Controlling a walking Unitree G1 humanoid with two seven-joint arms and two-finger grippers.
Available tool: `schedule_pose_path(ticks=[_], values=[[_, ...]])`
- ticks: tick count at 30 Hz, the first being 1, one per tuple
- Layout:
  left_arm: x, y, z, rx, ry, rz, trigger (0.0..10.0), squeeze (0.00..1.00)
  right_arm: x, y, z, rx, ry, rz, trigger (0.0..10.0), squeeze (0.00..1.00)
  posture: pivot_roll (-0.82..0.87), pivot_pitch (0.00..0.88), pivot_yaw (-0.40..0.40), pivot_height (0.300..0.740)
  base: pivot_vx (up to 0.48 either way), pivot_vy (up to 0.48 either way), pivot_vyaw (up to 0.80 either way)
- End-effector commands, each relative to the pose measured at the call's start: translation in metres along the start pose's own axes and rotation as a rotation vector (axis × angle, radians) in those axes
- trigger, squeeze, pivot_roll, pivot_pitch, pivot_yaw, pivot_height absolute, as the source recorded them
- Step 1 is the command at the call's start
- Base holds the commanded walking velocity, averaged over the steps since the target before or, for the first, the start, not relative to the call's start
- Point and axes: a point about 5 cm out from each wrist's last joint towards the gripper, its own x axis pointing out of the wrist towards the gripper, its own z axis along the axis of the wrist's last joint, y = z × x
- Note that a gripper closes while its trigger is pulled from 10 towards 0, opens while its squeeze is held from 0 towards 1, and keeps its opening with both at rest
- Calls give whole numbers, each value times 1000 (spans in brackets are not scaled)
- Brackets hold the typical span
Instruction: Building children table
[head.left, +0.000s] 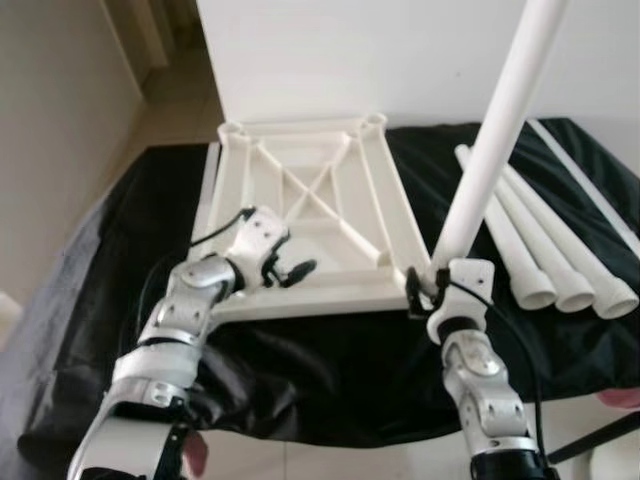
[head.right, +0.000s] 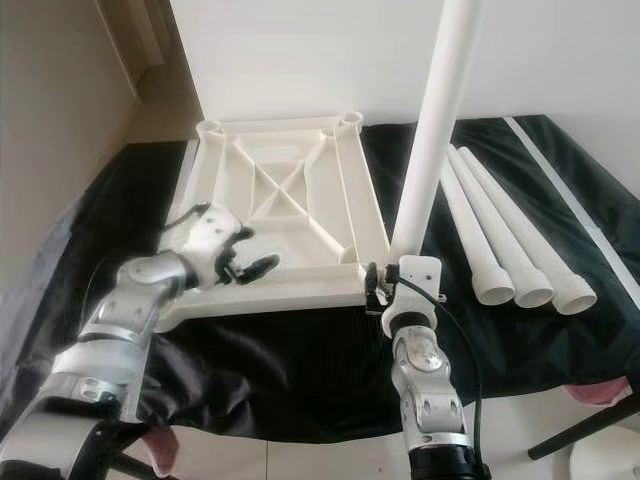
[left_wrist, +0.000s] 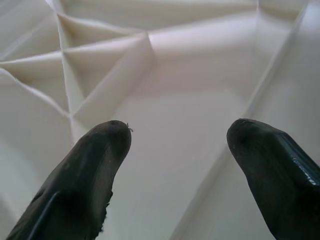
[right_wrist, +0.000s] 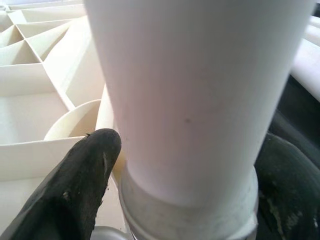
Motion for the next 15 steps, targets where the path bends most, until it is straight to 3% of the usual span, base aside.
schedule_pose_path(ticks=[1, 4, 15], values=[[-3, 12, -10, 31, 43, 300, 10000, 0, 0, 0, -2, 8, 16, 6, 10000, 0, -81, 23, 51, 740, 0, 0, 0], [-5, 7, -13, 123, 54, 224, 10000, 0, 1, -1, -2, 8, 15, 12, 10000, 0, -80, 24, 50, 740, 0, 0, 0], [-14, 8, -24, 179, 80, 157, 10000, 0, 4, 1, -2, 26, 24, 12, 10000, 0, -70, 16, 45, 740, 0, 0, 0]])
